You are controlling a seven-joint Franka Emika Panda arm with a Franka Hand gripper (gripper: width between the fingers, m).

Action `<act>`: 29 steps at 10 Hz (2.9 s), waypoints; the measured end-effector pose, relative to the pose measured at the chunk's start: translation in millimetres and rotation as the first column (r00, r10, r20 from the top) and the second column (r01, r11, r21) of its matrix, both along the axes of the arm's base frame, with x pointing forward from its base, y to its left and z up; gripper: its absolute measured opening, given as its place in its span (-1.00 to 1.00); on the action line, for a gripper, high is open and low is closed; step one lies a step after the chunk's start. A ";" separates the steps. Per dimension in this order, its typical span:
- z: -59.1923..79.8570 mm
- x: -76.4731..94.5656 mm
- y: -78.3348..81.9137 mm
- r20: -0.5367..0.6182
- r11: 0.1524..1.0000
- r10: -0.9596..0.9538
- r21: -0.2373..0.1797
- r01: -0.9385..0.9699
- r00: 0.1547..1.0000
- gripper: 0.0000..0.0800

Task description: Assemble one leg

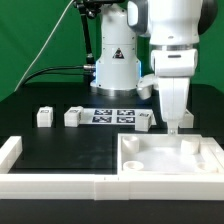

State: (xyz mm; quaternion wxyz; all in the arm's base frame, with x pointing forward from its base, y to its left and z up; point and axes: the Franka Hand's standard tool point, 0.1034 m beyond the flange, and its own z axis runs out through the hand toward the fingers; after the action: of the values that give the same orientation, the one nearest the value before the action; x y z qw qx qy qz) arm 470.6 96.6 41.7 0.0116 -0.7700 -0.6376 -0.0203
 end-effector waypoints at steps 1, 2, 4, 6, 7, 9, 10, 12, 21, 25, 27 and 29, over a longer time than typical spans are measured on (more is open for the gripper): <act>12.2 -12.4 3.6 0.006 1.000 -0.030 -0.007 0.031 1.000 0.62; 19.0 -21.0 5.5 0.009 0.998 -0.056 -0.010 0.056 0.998 0.62; 15.6 -20.0 3.9 0.004 0.998 -0.063 -0.009 0.064 0.998 0.62; 15.4 -20.7 5.1 -0.006 0.970 -0.244 -0.002 0.244 0.970 0.62; 15.3 -20.7 5.1 -0.011 0.946 -0.326 -0.001 0.326 0.945 0.62; 15.1 -22.7 8.4 -0.022 0.851 -0.526 0.006 0.526 0.850 0.62; 13.7 -31.3 16.0 -0.027 0.770 -0.637 0.009 0.638 0.770 0.62; 9.5 -48.1 31.6 -0.048 0.578 -0.815 0.013 0.816 0.578 0.62; -5.9 -94.7 54.6 -0.090 0.293 -0.955 -0.130 0.947 0.283 0.62; -9.9 -104.6 55.6 -0.136 0.324 -0.946 -0.449 0.833 0.294 0.62; -12.1 -113.0 57.0 -0.163 0.324 -0.945 -0.598 0.734 0.284 0.62; -15.3 -117.8 54.6 -0.185 0.312 -0.947 -0.721 0.619 0.262 0.62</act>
Offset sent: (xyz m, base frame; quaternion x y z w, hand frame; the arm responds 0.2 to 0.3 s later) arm 0.0000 0.0000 0.0000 0.0000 0.0000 0.0000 1.0000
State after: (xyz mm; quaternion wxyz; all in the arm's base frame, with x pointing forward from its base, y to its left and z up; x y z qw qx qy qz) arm 352.8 151.2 26.4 -0.0091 -0.9193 -0.0765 0.3860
